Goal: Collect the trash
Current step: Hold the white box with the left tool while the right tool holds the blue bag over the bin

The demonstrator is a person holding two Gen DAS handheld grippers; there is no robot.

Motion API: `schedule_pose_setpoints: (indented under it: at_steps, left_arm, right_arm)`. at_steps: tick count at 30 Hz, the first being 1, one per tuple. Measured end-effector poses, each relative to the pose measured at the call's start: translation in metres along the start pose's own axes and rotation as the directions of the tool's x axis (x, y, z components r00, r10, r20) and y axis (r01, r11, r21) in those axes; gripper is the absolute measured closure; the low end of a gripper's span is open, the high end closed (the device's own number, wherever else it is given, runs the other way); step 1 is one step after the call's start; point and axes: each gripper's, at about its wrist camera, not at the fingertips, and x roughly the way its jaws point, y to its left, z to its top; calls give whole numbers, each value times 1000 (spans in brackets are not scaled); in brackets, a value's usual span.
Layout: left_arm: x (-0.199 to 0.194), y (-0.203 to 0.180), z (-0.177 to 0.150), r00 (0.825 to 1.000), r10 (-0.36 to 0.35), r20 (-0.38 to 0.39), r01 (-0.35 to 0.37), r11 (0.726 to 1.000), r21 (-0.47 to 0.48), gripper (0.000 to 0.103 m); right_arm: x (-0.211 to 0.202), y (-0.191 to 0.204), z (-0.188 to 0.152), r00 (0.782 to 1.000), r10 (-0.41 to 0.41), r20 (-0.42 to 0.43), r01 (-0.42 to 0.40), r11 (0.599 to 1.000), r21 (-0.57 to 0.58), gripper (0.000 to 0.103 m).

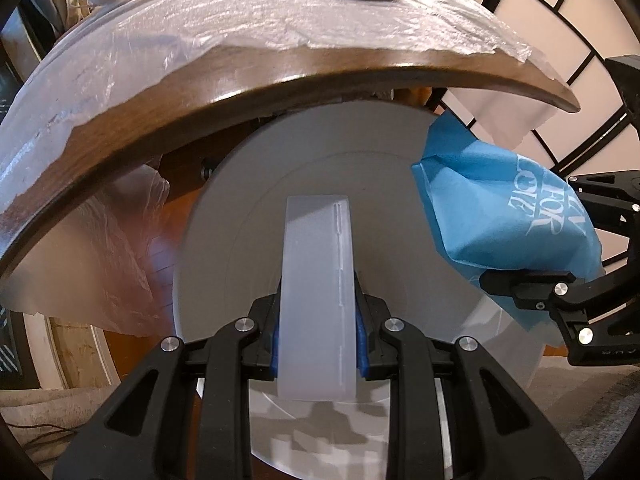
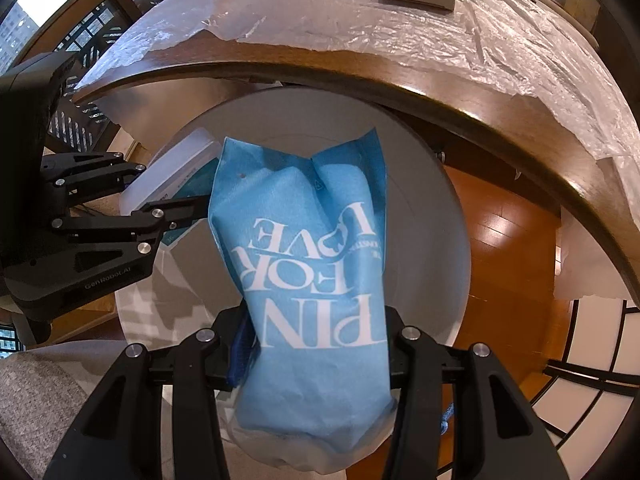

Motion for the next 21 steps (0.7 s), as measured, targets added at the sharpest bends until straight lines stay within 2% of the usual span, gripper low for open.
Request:
schedule_pose_setpoints:
  at_steps: [21]
  left_arm:
    - [29, 0, 6, 998, 28, -56, -28, 1000, 9, 75]
  right_arm:
    - [18, -10, 1, 1000, 11, -4, -11, 998, 62, 57]
